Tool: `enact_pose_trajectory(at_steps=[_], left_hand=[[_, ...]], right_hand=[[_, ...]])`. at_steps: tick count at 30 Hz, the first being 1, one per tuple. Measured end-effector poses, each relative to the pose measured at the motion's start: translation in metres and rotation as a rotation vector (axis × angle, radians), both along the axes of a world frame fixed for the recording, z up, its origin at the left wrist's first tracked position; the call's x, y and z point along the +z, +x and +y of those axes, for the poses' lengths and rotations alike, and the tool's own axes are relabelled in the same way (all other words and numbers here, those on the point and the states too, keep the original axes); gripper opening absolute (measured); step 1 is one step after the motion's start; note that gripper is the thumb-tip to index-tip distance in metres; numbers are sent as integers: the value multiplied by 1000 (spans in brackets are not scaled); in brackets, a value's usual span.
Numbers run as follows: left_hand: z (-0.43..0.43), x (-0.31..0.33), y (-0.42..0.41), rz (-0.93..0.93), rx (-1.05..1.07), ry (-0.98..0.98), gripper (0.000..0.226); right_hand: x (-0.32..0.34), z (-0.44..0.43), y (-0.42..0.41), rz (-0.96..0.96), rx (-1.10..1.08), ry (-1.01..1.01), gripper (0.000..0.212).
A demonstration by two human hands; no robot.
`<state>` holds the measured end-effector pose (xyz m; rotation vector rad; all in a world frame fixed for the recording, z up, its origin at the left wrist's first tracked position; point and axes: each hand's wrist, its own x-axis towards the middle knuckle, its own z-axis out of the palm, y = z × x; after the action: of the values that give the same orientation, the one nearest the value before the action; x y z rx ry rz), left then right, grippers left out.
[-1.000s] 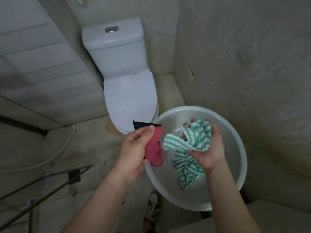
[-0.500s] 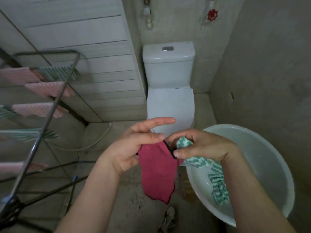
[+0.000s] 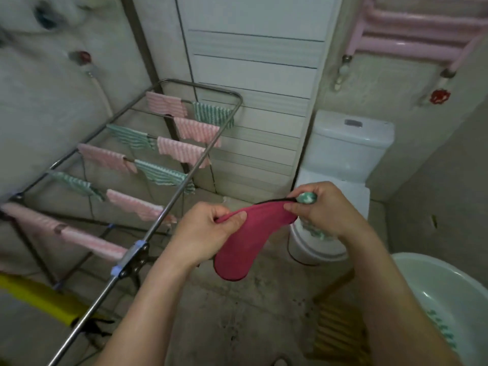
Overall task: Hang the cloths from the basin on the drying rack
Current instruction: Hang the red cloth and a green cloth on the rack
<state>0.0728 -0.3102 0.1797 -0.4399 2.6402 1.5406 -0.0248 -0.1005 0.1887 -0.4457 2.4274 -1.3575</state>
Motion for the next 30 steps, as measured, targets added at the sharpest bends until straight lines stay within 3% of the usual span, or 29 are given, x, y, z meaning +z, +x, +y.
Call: enact_pose_trajectory(at_steps=[3,5,9,12,13,15,17,20,24,27,30], left_hand=[[-26,8,24,112,-2,-26,45],[-43,17,43,161,8,148,32],[-62,33,71,226,221,631,18],[-79,47,89,209,268,799,21],[-84,51,95,191,229,788,20],[-92,56,105,181,180,628,15],[-99,57,110,240,265,520,9],[-113,62,117,338,443,651,15],[-137,70,127,421,566,590,27],[-154,74,142,435,588,665,19],[-171,72,162,390,557,612,19]], right_hand=[[17,-39,6,87,30,37,7],[29,-69,14,62,91,13,15],[48,-117,34,-478,90,-481,12],[47,-154,50,-700,114,-678,7],[46,-166,55,-744,137,-689,10],[44,-188,69,-811,206,-655,35],[44,-203,80,-837,247,-633,45],[47,-220,89,-854,286,-630,67],[53,-237,93,-751,271,-593,46],[55,-255,93,-806,272,-614,51],[56,-278,93,-851,312,-606,28]])
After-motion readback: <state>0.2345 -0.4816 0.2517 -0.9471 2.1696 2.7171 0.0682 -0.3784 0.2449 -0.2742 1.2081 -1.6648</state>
